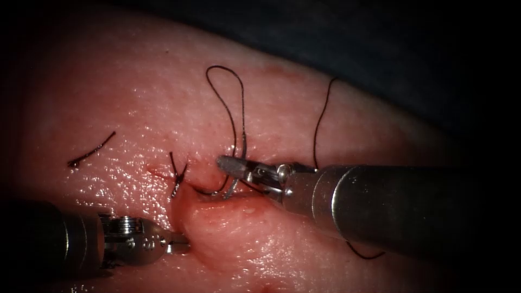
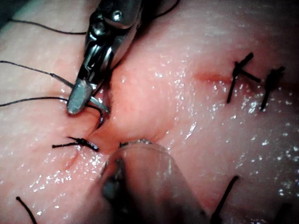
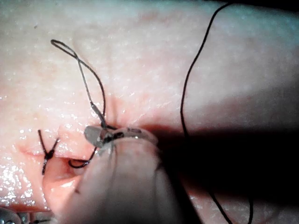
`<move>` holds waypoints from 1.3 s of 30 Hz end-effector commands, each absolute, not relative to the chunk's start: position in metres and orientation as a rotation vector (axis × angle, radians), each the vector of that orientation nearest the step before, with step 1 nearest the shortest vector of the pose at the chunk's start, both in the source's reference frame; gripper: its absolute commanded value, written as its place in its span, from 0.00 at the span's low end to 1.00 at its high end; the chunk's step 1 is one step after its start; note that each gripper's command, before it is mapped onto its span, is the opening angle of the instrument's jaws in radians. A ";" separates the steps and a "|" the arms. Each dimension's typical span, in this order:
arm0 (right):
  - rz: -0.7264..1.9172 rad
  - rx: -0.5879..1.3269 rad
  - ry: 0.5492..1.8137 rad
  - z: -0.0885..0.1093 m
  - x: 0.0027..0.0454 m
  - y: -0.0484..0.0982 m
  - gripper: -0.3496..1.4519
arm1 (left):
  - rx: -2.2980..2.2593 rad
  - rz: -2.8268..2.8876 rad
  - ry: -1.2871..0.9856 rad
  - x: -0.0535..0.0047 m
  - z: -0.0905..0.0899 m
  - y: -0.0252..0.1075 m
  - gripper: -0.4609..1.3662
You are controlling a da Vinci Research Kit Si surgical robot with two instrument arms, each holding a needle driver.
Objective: Wound Closure
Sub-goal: With the right tool throw the needle through the bottom of the cut while the left gripper apposes.
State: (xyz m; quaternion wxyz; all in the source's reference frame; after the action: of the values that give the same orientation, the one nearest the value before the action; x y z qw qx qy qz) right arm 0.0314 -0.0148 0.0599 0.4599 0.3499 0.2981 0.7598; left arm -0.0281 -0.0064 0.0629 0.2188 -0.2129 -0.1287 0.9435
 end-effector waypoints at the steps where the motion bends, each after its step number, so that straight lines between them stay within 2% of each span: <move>1: 1.853 0.853 0.722 0.060 0.0315 -0.015 0.00 | -0.590 2.610 -0.362 -0.0281 0.063 -0.006 0.06; 8: 1.889 0.923 0.678 0.060 0.0324 -0.017 0.00 | -0.594 2.608 -0.359 -0.0280 0.063 -0.006 0.06; 39: 1.859 0.979 0.777 0.057 0.0353 -0.023 0.00 | -0.613 2.602 -0.341 -0.0282 0.063 -0.006 0.06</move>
State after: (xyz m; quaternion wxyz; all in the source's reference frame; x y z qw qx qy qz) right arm 0.0354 -0.0235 0.0567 0.4347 0.3943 0.3139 0.7463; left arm -0.0282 -0.0062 0.0629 0.2219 -0.2217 -0.1231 0.9415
